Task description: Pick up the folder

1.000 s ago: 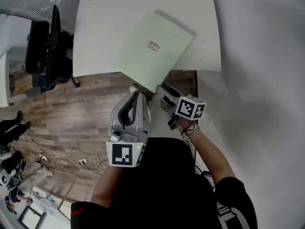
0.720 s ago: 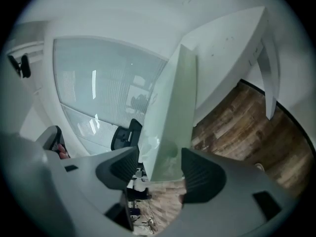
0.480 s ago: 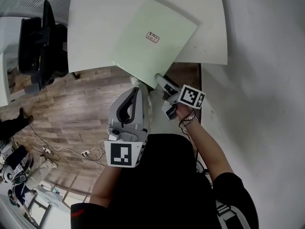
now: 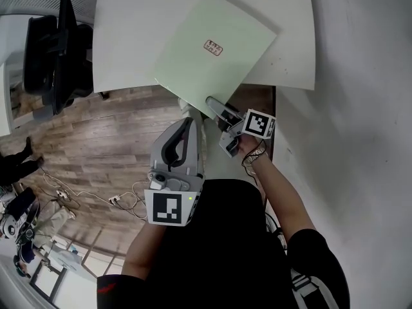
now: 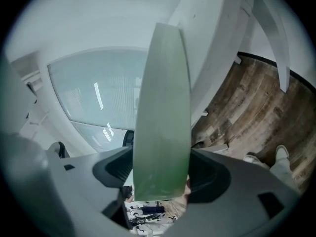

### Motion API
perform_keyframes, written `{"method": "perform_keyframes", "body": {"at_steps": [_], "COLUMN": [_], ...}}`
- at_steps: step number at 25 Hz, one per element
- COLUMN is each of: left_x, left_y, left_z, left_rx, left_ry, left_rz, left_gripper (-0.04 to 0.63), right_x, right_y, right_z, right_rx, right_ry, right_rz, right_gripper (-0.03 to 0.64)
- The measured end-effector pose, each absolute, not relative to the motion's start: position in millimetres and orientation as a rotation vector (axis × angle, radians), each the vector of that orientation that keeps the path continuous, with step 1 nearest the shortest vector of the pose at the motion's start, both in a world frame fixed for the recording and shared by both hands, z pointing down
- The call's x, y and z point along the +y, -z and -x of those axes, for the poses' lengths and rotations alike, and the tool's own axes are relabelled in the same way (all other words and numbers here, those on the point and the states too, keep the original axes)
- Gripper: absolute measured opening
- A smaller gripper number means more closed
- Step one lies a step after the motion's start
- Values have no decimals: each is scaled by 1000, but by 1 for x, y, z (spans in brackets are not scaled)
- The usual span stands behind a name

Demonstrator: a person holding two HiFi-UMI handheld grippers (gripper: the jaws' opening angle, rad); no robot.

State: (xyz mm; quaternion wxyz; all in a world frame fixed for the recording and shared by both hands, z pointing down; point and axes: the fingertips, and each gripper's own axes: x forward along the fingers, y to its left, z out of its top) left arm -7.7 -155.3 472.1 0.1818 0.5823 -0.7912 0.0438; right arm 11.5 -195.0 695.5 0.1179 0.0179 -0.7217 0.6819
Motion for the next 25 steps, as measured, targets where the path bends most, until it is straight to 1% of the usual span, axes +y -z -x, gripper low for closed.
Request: {"method": "perform_keyframes", "body": {"at_steps": [13,18,25], "left_x": [-146,-143,-139], "left_y": [-472,-475,-476], "left_z": [14,15,14], "left_rx": [-2259,-2263,-2265], "left_ry": [-120,-121,-120], "left_rz": [-1592,-1584,-1577], "left_gripper": [5,5,5], "right_x": [-196,-198,-204], "right_y": [-697,-693,-688], "right_z": [8,10,7], "right_rx": [-2124,-2172,-2255], "right_ry": [-2063,-2036,-1991], "right_rz": [-9,12,7], "right_gripper": [299,298,277]}}
